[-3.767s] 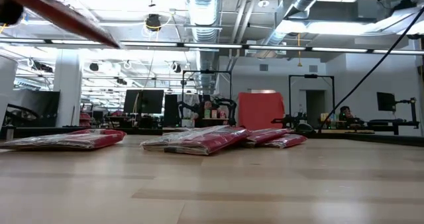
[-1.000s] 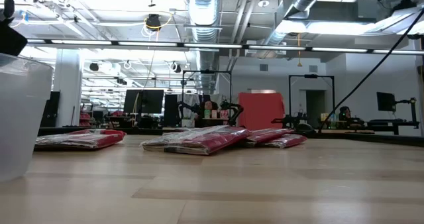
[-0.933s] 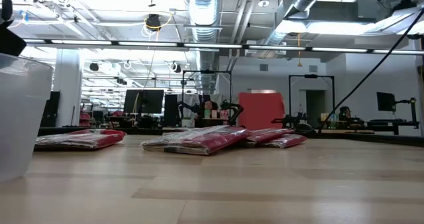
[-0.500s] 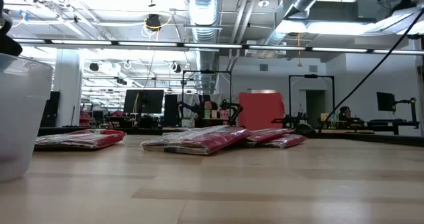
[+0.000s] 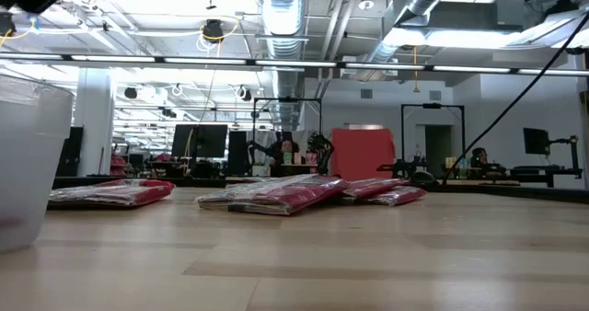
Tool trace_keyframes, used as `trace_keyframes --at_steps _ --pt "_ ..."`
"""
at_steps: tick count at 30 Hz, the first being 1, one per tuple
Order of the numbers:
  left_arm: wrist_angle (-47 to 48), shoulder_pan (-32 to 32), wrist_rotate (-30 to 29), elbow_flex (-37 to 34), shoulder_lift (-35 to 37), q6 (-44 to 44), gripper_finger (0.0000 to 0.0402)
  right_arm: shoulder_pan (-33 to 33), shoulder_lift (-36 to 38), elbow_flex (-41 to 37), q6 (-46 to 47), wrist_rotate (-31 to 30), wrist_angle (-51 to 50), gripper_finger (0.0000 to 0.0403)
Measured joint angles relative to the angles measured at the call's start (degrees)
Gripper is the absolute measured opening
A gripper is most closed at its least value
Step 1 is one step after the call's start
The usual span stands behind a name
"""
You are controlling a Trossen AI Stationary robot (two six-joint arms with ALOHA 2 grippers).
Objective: Sort popcorn bags into baskets
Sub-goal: Put the red popcorn bag into the transparent bin
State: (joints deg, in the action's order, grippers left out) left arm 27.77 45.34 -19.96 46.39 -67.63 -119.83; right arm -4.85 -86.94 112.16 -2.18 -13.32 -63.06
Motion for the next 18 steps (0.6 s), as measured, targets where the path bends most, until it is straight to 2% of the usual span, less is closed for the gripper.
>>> trace_keyframes --at_steps 5,8,10,13,18 --pt "5.5 -1.0 -17.8 0.0 10.1 4.2 0.0092 -2.6 0.0 0.0 3.8 3.1 -2.0 0.0152" --pt "10.6 -4.4 -24.4 0.0 14.5 8.8 0.0159 -4.4 -0.6 0.1 5.1 3.5 -3.6 0.0194" --pt "13.2 -7.9 -24.8 0.0 16.3 12.8 0.0206 -5.8 -1.6 0.1 5.2 2.9 -4.9 0.0223" --pt "17.3 -14.1 -22.0 0.0 18.1 15.9 0.027 -7.6 -4.5 0.1 5.1 2.7 -6.2 0.0253" --pt "20.4 -22.4 -17.3 0.0 19.0 19.1 0.0326 -9.9 -13.2 0.1 1.3 2.6 -6.7 0.0265"
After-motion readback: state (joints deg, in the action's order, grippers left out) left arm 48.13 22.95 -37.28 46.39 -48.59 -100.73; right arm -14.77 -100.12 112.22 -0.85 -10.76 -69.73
